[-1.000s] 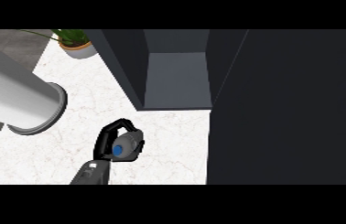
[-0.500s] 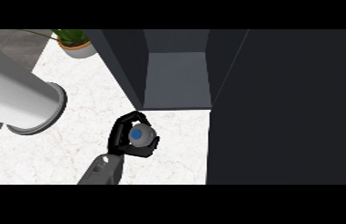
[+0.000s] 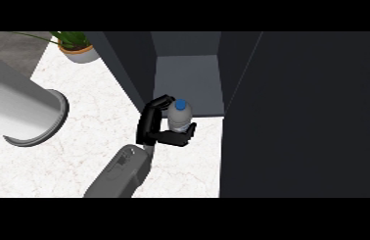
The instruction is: Pick up the bottled water, place it into the cabinet and close the cabinet
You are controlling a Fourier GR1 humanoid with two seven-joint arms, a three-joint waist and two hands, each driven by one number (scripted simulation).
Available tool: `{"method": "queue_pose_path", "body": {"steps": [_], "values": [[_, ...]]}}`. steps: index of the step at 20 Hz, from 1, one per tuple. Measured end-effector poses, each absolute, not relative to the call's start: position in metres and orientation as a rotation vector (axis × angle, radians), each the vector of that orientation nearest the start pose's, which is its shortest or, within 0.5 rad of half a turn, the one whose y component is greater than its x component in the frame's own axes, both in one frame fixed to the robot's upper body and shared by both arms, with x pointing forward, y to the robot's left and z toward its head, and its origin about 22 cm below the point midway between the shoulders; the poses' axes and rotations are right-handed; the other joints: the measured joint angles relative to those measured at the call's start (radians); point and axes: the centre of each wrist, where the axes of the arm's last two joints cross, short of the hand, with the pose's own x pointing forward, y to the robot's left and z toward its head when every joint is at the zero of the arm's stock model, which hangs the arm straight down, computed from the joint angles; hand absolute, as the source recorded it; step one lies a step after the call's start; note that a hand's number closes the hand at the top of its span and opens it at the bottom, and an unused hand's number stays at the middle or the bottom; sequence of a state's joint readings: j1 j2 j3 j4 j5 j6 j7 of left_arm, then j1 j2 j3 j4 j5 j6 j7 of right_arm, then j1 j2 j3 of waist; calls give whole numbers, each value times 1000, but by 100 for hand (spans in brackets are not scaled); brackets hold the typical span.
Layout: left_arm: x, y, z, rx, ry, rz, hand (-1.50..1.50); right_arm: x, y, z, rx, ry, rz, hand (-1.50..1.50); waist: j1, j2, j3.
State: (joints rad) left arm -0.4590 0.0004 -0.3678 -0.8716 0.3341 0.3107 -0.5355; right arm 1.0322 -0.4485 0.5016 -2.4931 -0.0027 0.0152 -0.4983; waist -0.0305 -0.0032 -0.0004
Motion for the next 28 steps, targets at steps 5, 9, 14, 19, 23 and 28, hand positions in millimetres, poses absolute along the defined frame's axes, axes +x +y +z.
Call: {"method": "queue_pose_path", "body": {"steps": [5,9,14,19,23,28], "values": [[330,91,-29,-80,-1740,-64,150,19,-226,108,238,-1896,210,-150,-7,3,0],[347,82,-15,-36,-1716,-57,150,16,-231,108,231,-1901,221,-150,-14,5,0],[375,80,6,-9,-1667,-2,150,14,-235,108,237,-1903,229,-150,-21,10,0],[396,81,17,139,-1652,29,150,14,-237,107,249,-1913,240,-150,-33,17,0],[406,89,14,325,-1655,-29,150,16,-239,106,258,-1918,255,-150,-36,23,0],[416,93,17,531,-1651,-85,-150,14,-240,106,275,-1913,253,-150,-45,25,0]]}}
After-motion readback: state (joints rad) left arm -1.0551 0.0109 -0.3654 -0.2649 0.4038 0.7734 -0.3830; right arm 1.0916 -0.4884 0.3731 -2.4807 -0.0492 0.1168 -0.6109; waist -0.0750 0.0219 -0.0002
